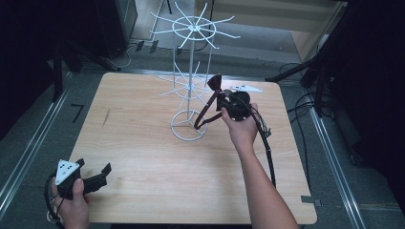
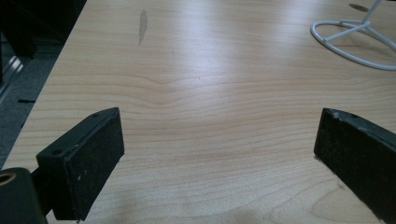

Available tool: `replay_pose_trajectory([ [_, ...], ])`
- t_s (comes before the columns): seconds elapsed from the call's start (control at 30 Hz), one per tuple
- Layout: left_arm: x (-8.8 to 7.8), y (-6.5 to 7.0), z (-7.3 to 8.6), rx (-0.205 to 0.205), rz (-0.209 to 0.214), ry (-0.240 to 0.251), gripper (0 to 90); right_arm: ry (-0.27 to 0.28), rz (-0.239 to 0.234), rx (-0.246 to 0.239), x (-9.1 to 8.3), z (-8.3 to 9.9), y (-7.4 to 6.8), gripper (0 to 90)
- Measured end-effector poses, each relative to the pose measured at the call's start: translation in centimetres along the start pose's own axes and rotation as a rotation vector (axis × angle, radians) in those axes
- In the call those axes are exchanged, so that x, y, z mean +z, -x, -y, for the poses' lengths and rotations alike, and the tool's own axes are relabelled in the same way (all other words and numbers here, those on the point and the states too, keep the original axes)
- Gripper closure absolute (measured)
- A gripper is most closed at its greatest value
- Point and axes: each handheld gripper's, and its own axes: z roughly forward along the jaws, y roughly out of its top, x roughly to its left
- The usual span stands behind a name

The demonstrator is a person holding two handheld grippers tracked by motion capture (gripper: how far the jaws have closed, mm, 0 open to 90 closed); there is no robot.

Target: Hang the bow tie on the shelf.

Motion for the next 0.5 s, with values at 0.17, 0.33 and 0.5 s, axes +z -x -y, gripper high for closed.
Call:
replay_pose_trajectory([
  [0.17, 0.0, 0.0, 0.0, 0.000, 0.000, 0.000, 1.9, -0.006, -0.003, 0.000, 0.3, 0.2, -0.2, 84.9],
  [0.33, 0.0, 0.0, 0.0, -0.001, 0.000, 0.001, 1.9, -0.004, -0.008, 0.006, 0.7, 0.5, -0.4, 84.8],
  [0.5, 0.0, 0.0, 0.0, 0.001, -0.001, 0.000, 1.9, 0.009, 0.003, 0.032, 1.2, 1.4, 0.0, 84.2],
])
